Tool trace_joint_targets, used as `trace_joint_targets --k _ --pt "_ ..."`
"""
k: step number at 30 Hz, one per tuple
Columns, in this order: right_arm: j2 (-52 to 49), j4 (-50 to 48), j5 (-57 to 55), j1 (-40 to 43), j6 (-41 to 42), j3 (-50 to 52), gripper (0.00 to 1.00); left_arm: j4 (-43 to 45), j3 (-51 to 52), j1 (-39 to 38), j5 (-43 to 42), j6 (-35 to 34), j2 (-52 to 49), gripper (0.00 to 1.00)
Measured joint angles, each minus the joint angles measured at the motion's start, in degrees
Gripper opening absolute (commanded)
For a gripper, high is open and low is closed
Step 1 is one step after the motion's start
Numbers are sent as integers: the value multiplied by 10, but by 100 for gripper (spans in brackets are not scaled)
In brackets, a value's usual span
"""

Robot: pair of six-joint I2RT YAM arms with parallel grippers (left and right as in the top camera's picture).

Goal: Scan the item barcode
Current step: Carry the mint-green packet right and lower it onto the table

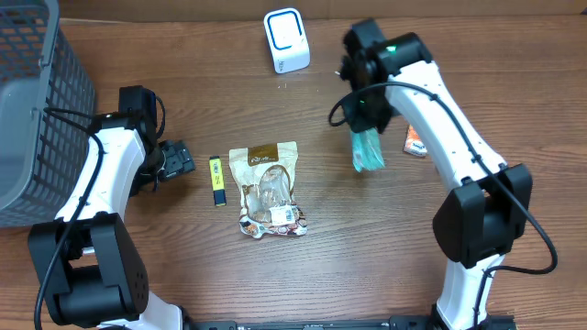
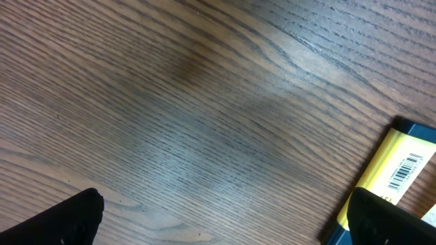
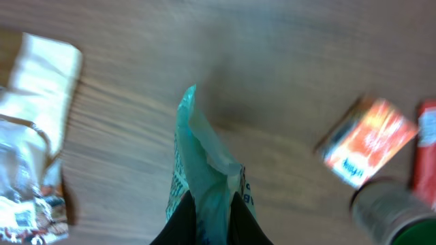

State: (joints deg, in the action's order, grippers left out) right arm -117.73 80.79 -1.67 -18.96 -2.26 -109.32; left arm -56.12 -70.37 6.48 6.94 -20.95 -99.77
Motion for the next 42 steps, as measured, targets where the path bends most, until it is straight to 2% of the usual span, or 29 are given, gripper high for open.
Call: trace_joint_targets --k 6,7,8,10,11,14,15,17,21,24,29,42 --pt "-3 -41 20 56 6 105 13 0 0 0 0 0 0 100" --pt "-3 -55 22 66 6 123 16 0 0 0 0 0 0 100" --pt "-6 -66 24 75 7 135 24 0 0 0 0 0 0 100" --pt "-9 -89 25 90 9 154 32 0 0 0 0 0 0 100" --pt "-10 -98 26 98 9 161 41 0 0 0 0 0 0 100" --pt "-10 -109 28 111 10 167 62 0 0 0 0 0 0 100" --pt "-10 -115 28 113 10 167 66 0 0 0 0 0 0 100" --pt "-10 -122 29 114 8 167 69 0 0 0 0 0 0 100" --pt "-10 -123 36 110 24 167 70 0 0 0 0 0 0 100" --pt "-10 -111 56 103 38 167 63 0 0 0 0 0 0 100" --pt "-10 -66 70 82 61 167 61 0 0 0 0 0 0 100" --pt "-10 -52 5 75 92 167 56 0 0 0 0 0 0 100"
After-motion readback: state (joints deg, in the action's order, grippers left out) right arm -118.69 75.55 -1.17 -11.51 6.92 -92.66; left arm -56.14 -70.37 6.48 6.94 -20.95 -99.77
